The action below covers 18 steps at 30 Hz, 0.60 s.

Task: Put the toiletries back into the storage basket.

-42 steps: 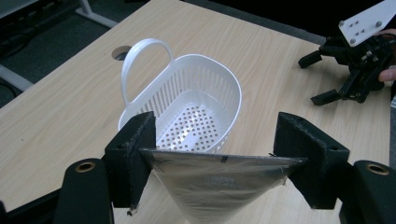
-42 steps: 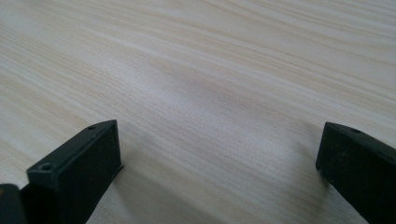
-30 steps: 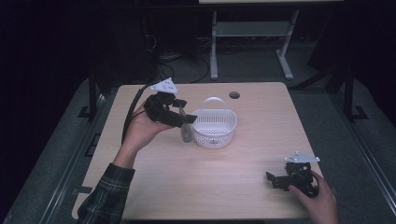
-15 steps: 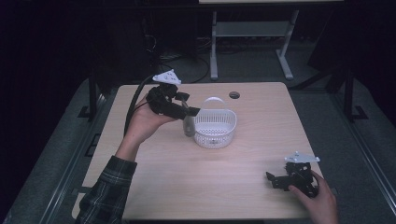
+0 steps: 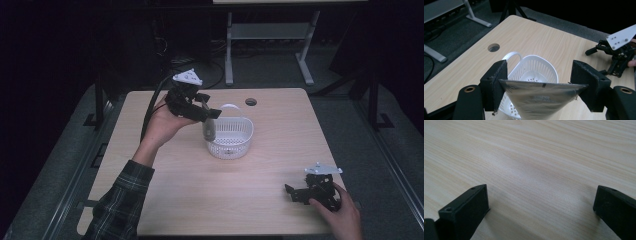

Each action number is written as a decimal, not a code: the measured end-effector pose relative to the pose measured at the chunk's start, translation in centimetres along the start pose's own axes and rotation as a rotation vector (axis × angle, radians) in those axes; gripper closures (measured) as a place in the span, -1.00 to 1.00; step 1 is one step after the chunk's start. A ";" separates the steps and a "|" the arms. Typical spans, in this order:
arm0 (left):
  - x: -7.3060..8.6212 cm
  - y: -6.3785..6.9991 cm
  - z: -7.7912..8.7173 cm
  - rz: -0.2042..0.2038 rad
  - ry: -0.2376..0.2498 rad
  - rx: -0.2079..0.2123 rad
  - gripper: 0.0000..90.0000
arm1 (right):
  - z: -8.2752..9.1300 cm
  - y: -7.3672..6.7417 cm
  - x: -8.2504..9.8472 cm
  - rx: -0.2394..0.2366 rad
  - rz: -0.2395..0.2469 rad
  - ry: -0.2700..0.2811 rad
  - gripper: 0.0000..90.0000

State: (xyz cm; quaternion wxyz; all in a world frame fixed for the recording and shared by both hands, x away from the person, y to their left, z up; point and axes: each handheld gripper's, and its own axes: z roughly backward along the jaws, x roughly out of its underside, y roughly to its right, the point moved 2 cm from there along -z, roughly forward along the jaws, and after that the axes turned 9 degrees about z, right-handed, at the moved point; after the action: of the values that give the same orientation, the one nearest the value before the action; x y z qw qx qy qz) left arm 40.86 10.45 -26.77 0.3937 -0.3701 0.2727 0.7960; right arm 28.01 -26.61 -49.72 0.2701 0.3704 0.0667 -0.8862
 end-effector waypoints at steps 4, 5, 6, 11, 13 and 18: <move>-0.1 -0.3 -0.8 -0.004 0.009 -0.005 -0.35 | 0.0 0.0 0.0 0.000 0.000 0.001 -1.00; -0.2 -0.3 -0.9 0.000 0.008 -0.004 -0.35 | 0.0 0.0 0.0 0.000 0.000 0.001 -1.00; -0.2 -0.4 -1.2 -0.001 0.010 -0.006 -0.35 | 0.0 0.0 0.0 0.000 0.000 0.001 -1.00; -0.1 -1.0 -2.1 -0.003 0.005 -0.025 -0.35 | 0.0 0.0 0.0 0.000 0.000 0.001 -1.00; 0.0 -1.1 -2.5 0.003 0.003 -0.027 -0.35 | 0.0 0.0 0.0 0.000 0.000 0.001 -1.00; 0.5 -1.7 -3.4 0.010 -0.005 -0.034 -0.35 | 0.0 0.0 0.0 0.000 0.000 0.001 -1.00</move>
State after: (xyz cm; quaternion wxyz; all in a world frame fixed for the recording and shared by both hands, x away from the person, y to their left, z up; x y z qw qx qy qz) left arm 43.33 9.10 -29.35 0.3839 -0.3735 0.2603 0.8034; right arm 28.02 -26.61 -49.73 0.2703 0.3709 0.0670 -0.8859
